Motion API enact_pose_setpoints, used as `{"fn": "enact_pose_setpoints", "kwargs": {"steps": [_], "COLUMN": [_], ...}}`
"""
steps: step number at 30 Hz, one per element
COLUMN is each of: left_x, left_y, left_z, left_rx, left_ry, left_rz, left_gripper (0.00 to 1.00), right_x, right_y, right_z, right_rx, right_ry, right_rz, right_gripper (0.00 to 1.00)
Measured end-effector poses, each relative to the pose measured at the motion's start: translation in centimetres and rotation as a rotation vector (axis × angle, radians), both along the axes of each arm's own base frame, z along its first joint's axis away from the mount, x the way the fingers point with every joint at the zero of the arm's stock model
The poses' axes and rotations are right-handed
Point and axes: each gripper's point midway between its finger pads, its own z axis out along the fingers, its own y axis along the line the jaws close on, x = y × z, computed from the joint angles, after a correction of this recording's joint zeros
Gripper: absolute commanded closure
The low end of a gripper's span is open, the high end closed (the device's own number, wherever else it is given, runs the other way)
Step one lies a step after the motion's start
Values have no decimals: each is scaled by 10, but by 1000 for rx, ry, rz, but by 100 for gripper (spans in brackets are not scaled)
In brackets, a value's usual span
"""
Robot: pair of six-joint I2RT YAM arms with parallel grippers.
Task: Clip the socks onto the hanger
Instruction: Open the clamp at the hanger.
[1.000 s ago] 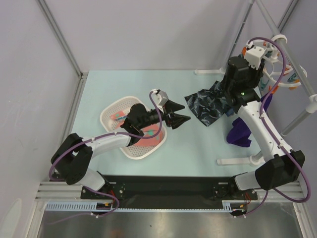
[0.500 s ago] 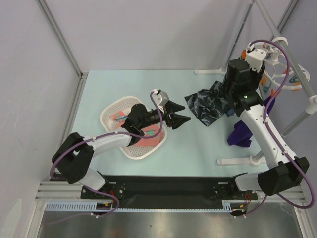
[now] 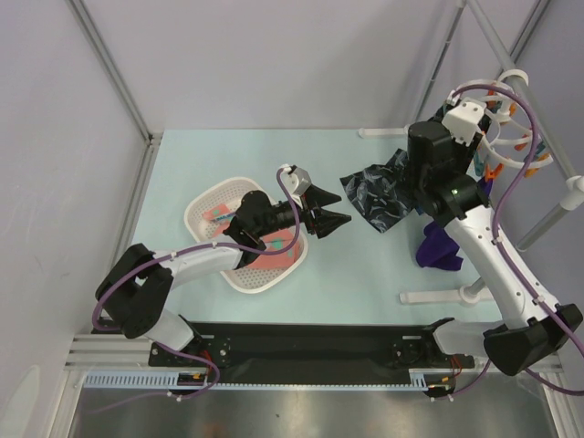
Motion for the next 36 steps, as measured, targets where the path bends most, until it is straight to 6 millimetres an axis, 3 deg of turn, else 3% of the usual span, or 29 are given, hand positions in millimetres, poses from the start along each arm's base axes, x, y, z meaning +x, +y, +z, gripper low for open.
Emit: {"fn": "enact_pose_setpoints", "kwargs": {"steps": [14, 22, 36], "left_x": [0, 0, 0], "left_y": [0, 0, 0], "left_z": [0, 0, 0], "left_rx": [0, 0, 0], "left_ry": [0, 0, 0], "left_rz": [0, 0, 0], "left_gripper": [30, 30, 30], "right_x": [-7, -3, 6], "right_y": [1, -19, -34], "right_z": [-4, -2, 11], "right_rx": [-15, -33, -60], "right_ry": [36, 12, -30], "right_rz": [11, -41, -64], "right_gripper": [42, 42, 38]}}
